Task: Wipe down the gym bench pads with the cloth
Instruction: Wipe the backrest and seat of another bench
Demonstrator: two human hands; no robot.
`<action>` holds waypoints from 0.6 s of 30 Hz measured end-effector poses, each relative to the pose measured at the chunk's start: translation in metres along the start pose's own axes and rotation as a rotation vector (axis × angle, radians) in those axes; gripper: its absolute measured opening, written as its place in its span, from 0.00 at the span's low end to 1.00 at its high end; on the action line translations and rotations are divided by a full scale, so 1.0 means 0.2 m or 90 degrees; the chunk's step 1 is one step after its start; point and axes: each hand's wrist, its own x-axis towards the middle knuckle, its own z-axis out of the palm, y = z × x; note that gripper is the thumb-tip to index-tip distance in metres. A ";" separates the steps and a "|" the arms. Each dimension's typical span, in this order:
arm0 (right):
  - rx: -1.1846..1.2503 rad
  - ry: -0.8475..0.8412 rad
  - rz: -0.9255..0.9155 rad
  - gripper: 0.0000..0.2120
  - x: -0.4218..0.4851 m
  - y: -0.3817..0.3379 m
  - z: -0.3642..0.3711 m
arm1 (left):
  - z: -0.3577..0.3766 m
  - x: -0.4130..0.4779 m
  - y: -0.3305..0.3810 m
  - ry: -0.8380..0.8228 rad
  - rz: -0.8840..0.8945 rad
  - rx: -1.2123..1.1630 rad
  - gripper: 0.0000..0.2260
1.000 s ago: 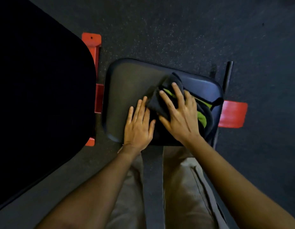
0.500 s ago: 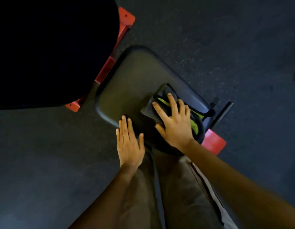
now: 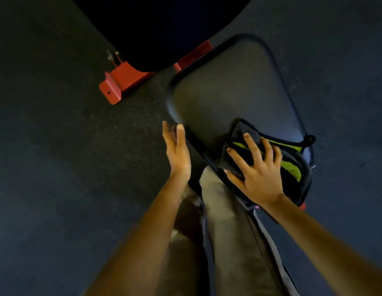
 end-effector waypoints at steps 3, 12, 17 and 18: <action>-0.026 0.005 -0.112 0.23 0.02 -0.03 0.02 | 0.01 0.08 0.01 -0.053 -0.188 -0.154 0.30; -0.051 0.079 -0.303 0.22 0.73 -0.09 0.05 | 0.01 0.14 0.05 -0.108 -0.226 -0.307 0.21; -0.021 0.054 0.077 0.23 0.34 0.02 0.00 | 0.05 0.11 0.08 -0.106 -0.256 -0.338 0.26; -0.018 0.029 0.058 0.23 0.24 0.00 0.00 | 0.06 0.11 0.08 -0.104 -0.264 -0.347 0.27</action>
